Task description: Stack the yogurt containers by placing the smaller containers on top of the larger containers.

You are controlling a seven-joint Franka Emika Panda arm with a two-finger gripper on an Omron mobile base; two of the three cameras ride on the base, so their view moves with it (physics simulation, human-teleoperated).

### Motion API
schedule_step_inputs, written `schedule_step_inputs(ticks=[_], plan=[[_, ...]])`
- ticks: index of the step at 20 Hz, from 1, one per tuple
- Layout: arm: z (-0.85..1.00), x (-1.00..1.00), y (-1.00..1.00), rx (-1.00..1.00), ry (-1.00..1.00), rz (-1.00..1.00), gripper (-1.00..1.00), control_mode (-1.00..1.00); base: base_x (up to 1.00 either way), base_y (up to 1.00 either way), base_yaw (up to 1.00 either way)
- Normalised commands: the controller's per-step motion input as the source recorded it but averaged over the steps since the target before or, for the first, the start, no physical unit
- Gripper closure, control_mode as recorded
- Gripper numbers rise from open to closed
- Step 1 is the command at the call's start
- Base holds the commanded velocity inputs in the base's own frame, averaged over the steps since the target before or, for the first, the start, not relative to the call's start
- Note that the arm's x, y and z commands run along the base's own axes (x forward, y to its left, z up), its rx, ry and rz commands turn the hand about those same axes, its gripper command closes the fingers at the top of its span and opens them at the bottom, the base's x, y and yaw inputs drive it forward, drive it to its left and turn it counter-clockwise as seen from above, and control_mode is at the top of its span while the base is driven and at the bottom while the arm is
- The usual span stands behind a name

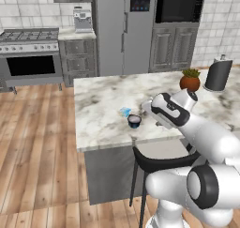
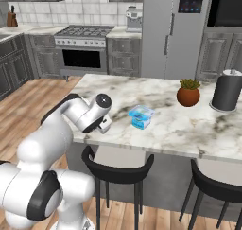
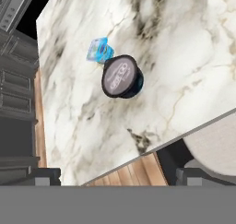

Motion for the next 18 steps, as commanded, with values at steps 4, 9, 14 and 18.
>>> schedule_step_inputs(ticks=[4, 9, 14, 18], plan=[[-0.12, 0.07, 0.00, 0.00, 0.00, 0.00, -1.00, -1.00, 0.00, 0.00, 0.00], [-0.12, 0.03, 0.01, 0.00, 0.00, 0.00, -1.00, -1.00, 0.00, 0.00, 0.00], [-0.10, 0.05, 0.01, 0.00, 0.00, 0.00, -1.00, -1.00, 0.00, 0.00, 0.00], [-0.09, 0.08, 0.08, 0.00, -0.01, 0.00, -1.00, -1.00, 0.00, 0.00, 0.00]])
